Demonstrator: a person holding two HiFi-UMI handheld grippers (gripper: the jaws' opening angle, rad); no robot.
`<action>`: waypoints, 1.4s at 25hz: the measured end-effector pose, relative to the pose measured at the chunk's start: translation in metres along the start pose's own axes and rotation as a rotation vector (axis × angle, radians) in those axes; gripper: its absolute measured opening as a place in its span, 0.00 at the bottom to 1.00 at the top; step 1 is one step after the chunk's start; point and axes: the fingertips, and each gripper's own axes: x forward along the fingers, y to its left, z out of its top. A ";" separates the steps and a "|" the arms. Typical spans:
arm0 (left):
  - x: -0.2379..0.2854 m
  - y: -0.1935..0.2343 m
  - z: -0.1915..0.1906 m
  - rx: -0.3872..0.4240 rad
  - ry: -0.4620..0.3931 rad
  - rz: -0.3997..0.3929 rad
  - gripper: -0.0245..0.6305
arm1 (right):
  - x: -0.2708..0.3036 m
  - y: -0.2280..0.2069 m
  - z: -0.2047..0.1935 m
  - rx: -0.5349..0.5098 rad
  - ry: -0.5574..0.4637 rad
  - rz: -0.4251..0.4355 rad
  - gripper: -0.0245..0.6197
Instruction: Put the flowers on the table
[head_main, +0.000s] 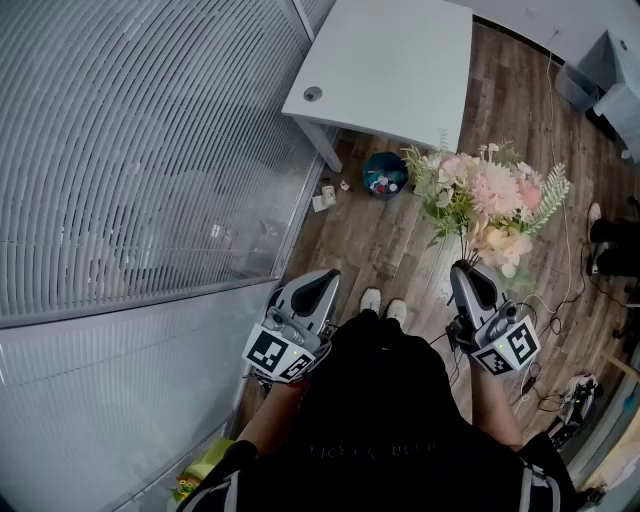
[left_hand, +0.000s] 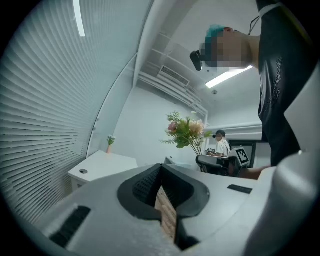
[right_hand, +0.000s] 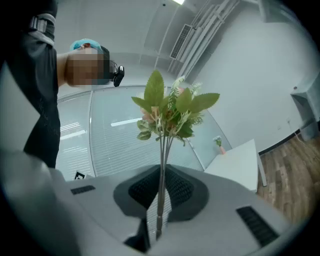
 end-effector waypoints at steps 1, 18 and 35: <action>0.002 -0.004 0.001 0.002 0.001 -0.012 0.07 | -0.002 0.002 0.001 -0.001 0.003 -0.001 0.10; -0.006 -0.034 0.004 0.043 -0.019 -0.084 0.07 | -0.030 0.043 -0.012 -0.036 0.000 0.020 0.10; 0.025 -0.045 -0.001 0.047 -0.038 -0.049 0.07 | -0.035 -0.009 -0.004 -0.009 -0.003 0.037 0.10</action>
